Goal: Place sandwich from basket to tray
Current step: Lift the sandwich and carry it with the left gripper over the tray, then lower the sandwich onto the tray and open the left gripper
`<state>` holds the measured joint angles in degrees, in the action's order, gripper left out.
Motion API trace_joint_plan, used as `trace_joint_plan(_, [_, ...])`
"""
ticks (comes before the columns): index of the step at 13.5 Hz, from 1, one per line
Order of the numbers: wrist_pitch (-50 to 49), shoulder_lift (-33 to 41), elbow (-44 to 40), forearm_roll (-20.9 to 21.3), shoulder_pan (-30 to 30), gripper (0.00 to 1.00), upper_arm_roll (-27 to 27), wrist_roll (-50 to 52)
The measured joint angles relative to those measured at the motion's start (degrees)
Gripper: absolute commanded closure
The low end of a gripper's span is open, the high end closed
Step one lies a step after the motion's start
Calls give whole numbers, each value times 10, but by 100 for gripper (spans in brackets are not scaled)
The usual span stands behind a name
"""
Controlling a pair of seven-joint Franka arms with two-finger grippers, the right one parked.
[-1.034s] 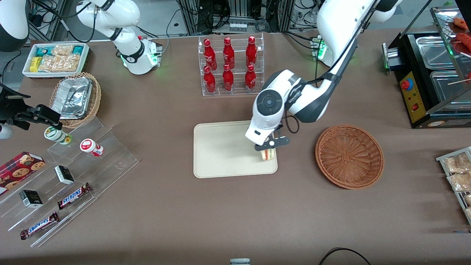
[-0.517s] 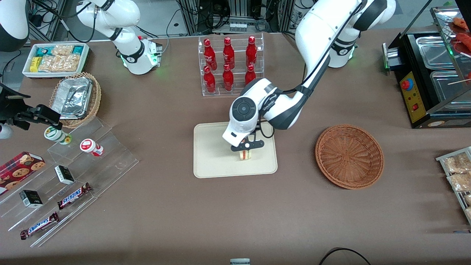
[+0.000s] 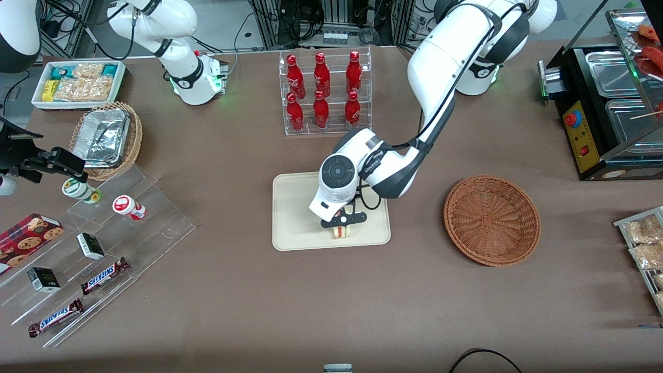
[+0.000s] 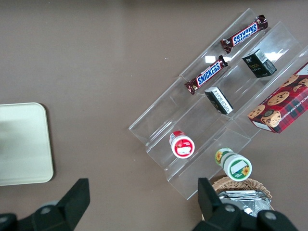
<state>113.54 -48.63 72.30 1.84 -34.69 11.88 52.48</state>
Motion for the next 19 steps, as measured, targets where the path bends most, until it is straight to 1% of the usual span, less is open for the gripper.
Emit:
trace_joint_plan(6, [-15, -3, -5, 0, -8, 100, 1, 2])
trace_joint_plan(9, [-15, -6, -5, 0, -11, 100, 1, 19])
trace_joint_plan(10, [-15, -9, -5, 0, -13, 72, 1, 21])
trace_joint_plan(11, [-15, -12, -5, 0, -15, 28, 1, 22])
trace_joint_plan(12, [-15, -14, -5, 0, -15, 0, 1, 23])
trace_joint_plan(19, [-28, -4, -26, 0, -15, 0, 0, 27])
